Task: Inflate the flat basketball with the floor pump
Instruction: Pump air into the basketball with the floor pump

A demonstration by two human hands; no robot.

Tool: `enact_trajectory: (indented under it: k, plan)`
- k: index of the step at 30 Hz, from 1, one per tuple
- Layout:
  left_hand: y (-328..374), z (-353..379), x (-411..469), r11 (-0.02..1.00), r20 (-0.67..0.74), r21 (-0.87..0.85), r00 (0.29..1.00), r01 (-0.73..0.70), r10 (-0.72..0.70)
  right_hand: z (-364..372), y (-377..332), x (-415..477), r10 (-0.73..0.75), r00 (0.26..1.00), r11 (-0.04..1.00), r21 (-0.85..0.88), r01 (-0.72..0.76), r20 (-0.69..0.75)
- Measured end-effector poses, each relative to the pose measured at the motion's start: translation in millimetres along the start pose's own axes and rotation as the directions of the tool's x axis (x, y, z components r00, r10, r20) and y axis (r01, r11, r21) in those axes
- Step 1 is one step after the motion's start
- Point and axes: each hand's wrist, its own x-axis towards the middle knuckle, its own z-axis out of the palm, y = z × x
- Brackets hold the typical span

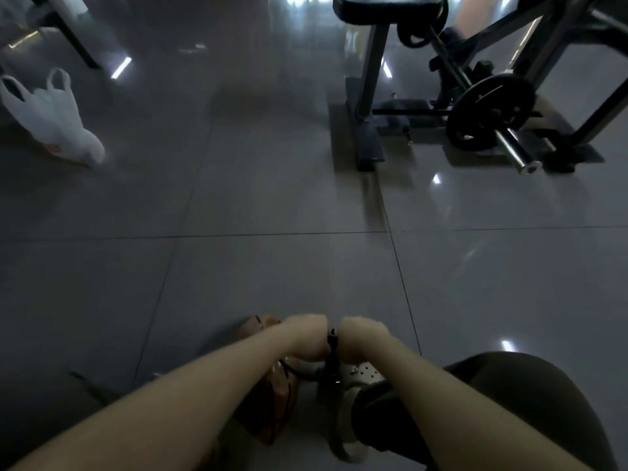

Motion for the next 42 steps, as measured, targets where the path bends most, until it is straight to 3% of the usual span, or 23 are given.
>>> enact_trajectory:
  k: [4, 7, 10, 13, 16, 20, 23, 31, 35, 39, 42]
  plan:
    - [0.0, 24.8, 11.5, 0.998, -0.040, 0.046, 0.998, -0.038, 0.040, 31.1, 5.3, 18.1, 0.069, 0.998, 0.998, 0.011, -0.069, -0.007]
    - [2.5, 24.6, -0.4, 0.998, -0.030, 0.058, 0.999, -0.020, 0.022, 26.9, 1.8, 15.4, 0.026, 0.997, 0.999, -0.044, -0.023, 0.073]
    - [4.7, -14.2, -24.1, 0.999, 0.017, 0.002, 0.999, -0.046, 0.046, -22.1, 3.0, -14.7, -0.089, 0.983, 0.995, -0.020, 0.094, 0.161]
    - [6.1, -91.7, -47.7, 0.990, -0.022, -0.095, 0.995, -0.101, 0.099, -96.9, 8.4, -48.2, -0.094, 0.988, 0.991, 0.110, 0.081, 0.120]
    - [8.7, -128.3, -60.7, 0.987, -0.045, -0.125, 0.994, -0.102, 0.097, -130.8, 8.4, -70.8, -0.115, 0.991, 0.987, 0.116, 0.107, 0.064]
    - [2.2, -70.7, -36.2, 0.993, 0.008, -0.076, 0.996, -0.088, 0.089, -67.2, -1.6, -38.5, -0.075, 0.996, 0.997, 0.010, 0.075, 0.050]
    - [-3.9, -10.2, -8.6, 0.998, -0.086, -0.023, 0.995, -0.055, 0.053, -13.6, -1.2, -1.2, -0.028, 0.999, 0.999, -0.023, 0.029, 0.033]
    - [-1.8, 37.3, 12.4, 0.999, -0.103, 0.000, 0.994, -0.035, 0.034, 20.1, 3.0, 15.7, 0.021, 1.000, 0.995, -0.100, -0.020, 0.009]
    - [2.6, -14.5, -12.9, 0.998, -0.018, 0.035, 0.998, -0.057, 0.058, -25.8, 1.7, -9.9, -0.057, 0.981, 0.997, -0.039, 0.065, 0.183]
    - [9.3, -108.9, -45.1, 0.991, -0.077, -0.069, 0.991, -0.114, 0.108, -116.2, 14.6, -53.1, -0.085, 0.993, 0.992, 0.096, 0.077, 0.087]
    - [12.8, -115.6, -52.4, 0.991, -0.087, -0.074, 0.991, -0.110, 0.103, -120.0, 12.4, -58.7, -0.090, 0.994, 0.994, 0.068, 0.086, 0.068]
